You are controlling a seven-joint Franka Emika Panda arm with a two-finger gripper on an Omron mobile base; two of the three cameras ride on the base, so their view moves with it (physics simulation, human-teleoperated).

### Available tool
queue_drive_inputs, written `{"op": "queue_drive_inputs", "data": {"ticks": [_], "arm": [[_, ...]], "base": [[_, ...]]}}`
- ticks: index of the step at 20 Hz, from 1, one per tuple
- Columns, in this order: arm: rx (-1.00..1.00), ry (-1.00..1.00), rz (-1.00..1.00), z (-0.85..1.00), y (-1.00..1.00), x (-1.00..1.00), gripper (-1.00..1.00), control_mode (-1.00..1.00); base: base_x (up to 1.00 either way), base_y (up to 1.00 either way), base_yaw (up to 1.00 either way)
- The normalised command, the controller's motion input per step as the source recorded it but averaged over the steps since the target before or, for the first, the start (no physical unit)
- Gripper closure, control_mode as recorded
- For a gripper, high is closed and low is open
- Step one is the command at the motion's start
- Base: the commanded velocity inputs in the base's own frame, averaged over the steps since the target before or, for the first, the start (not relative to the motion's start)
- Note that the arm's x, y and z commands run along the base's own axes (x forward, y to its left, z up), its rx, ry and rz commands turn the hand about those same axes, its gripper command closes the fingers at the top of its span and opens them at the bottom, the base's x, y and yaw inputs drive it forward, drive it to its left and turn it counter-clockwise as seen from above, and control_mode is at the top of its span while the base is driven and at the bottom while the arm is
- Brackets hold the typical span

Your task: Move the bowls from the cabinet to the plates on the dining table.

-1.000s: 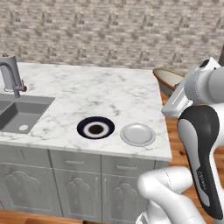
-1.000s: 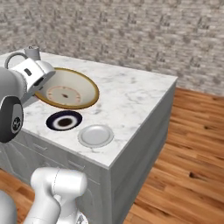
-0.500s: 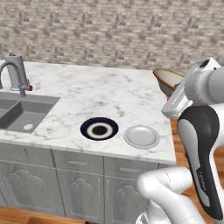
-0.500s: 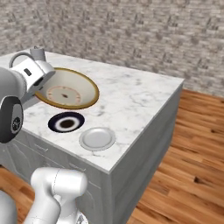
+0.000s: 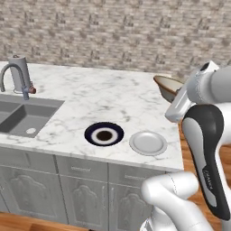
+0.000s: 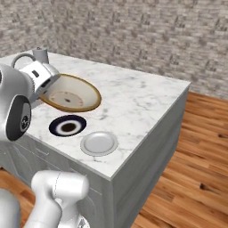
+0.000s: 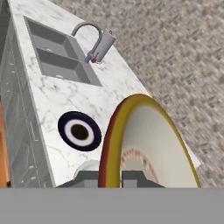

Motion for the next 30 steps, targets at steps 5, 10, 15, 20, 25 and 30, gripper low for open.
{"op": "queue_drive_inputs", "data": {"ticks": [5, 10, 15, 20, 25, 30], "arm": [[0.00, 0.12, 0.04, -0.22, 0.00, 0.19, 1.00, -1.00], [-0.02, 0.09, 0.04, -0.30, 0.05, 0.26, 1.00, -1.00], [-0.06, 0.06, 0.02, -0.41, 0.10, 0.33, 1.00, -1.00], [-0.09, 0.01, 0.00, -0.45, 0.03, 0.33, 1.00, -1.00], [-0.08, 0.00, 0.00, -0.38, 0.00, 0.31, 1.00, -1.00], [-0.04, 0.01, 0.00, -0.25, 0.02, 0.27, 1.00, -1.00]], "base": [[0.00, 0.00, 0.00], [0.00, 0.00, 0.00], [0.00, 0.00, 0.00], [0.00, 0.00, 0.00], [0.00, 0.00, 0.00], [0.00, 0.00, 0.00]]}}
